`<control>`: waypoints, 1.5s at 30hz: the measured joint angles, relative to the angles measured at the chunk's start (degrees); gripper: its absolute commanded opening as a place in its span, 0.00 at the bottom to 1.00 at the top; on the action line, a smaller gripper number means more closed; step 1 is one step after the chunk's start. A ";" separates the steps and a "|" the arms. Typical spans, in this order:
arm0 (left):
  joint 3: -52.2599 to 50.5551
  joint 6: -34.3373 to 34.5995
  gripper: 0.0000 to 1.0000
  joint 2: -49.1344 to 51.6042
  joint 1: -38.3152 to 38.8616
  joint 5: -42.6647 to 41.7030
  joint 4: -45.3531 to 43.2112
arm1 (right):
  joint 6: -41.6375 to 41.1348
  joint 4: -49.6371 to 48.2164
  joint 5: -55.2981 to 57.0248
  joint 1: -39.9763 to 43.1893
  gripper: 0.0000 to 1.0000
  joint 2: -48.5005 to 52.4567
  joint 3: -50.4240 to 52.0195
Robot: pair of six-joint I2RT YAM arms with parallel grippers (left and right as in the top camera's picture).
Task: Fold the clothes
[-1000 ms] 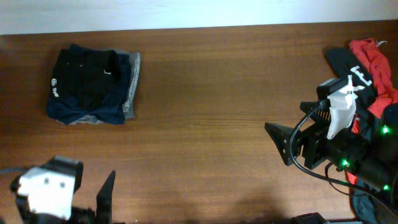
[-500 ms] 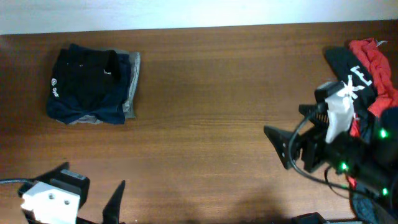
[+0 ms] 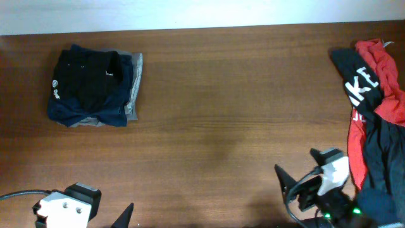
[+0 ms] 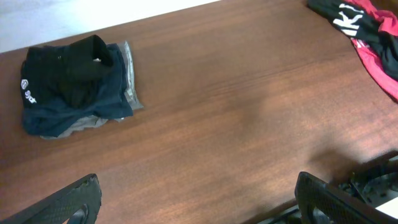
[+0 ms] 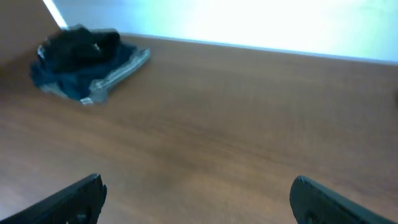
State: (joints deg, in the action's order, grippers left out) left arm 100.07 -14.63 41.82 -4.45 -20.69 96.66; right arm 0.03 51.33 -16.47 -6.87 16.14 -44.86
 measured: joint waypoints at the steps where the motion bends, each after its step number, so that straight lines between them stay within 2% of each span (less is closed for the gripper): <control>1: 0.00 -0.02 0.99 0.00 0.00 0.00 0.02 | 0.00 -1.75 -0.02 0.02 0.99 -1.81 3.08; 4: 0.00 -0.02 0.99 0.00 0.00 -0.13 0.02 | -0.13 -5.22 -0.02 0.09 0.99 -8.41 12.96; 5: 0.00 -0.02 0.99 0.00 0.00 -0.13 0.04 | -0.17 -5.42 -0.02 0.09 0.99 -8.70 13.42; 9: 0.00 -0.02 0.99 0.00 0.00 -0.13 0.02 | -0.35 -13.05 -1.64 0.09 0.99 -14.64 25.53; 17: 0.00 -0.02 0.99 0.00 0.00 -0.13 0.00 | -0.68 -20.15 -5.79 0.11 0.99 -15.26 35.50; 40: 0.00 -0.02 0.99 0.00 0.00 0.07 -0.31 | -1.11 -21.40 -6.16 0.11 0.99 -15.30 36.09; 43: -3.32 -0.31 0.99 -0.55 0.33 -0.20 -10.75 | -1.11 -21.46 -6.21 0.11 0.99 -15.34 36.09; 45: -11.02 -0.50 0.99 -1.66 1.25 -1.05 -21.57 | -1.11 -21.46 -6.38 0.11 0.98 -15.34 36.11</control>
State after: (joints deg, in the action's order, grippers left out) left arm 89.06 -15.14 40.16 -3.20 -21.74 75.09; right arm -1.08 29.87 -22.85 -6.76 0.80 -8.75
